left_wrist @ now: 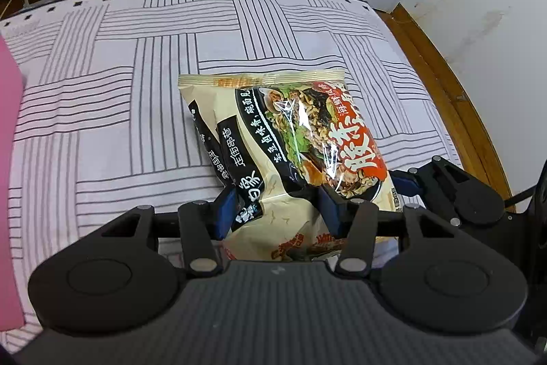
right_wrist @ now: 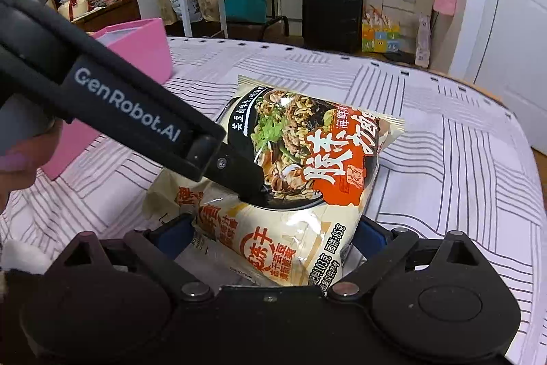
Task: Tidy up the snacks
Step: 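Lift the noodle packet and carry it over the pink box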
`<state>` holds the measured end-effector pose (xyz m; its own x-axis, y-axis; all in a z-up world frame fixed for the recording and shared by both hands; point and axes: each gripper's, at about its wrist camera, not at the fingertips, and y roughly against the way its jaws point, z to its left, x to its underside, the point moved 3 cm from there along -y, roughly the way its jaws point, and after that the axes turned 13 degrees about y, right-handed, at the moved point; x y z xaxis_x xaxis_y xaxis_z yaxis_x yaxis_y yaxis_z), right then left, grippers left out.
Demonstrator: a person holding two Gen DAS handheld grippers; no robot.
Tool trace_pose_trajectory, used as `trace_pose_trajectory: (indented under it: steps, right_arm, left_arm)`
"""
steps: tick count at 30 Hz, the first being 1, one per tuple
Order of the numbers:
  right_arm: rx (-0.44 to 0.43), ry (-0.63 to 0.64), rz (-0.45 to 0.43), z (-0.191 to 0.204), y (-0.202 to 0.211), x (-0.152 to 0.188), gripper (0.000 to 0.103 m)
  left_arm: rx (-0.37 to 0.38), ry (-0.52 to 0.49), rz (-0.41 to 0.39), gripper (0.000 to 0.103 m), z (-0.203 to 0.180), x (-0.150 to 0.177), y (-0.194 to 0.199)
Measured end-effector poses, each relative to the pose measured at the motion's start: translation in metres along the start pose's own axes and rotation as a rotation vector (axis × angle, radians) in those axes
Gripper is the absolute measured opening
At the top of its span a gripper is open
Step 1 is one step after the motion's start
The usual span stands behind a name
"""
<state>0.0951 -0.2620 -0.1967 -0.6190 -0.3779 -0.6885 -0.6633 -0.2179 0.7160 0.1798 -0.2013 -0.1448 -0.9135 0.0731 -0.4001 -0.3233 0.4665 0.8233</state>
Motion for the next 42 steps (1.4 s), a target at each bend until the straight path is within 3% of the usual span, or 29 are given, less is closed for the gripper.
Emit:
trace_pose_trajectory:
  steps: [12, 26, 32, 36, 42]
  right_arm:
    - [-0.044, -0.009, -0.012, 0.044, 0.046, -0.022, 0.099]
    - [-0.086, 0.061, -0.046, 0.111, 0.077, -0.069, 0.099]
    - [-0.124, 0.096, -0.062, 0.135, 0.067, -0.097, 0.099]
    - [-0.141, 0.191, -0.075, 0.159, 0.051, -0.123, 0.099]
    - [-0.225, 0.212, -0.118, 0.180, 0.026, -0.163, 0.099]
  left_arm:
    - [-0.010, -0.009, -0.012, 0.050, 0.013, 0.019, 0.073]
    - [-0.059, 0.011, -0.140, 0.050, 0.052, 0.045, 0.170]
    - [-0.070, 0.073, -0.184, 0.050, 0.086, 0.040, 0.194]
    - [-0.117, 0.101, -0.235, 0.050, 0.114, 0.034, 0.213]
    - [-0.147, 0.175, -0.295, 0.050, 0.169, 0.015, 0.237]
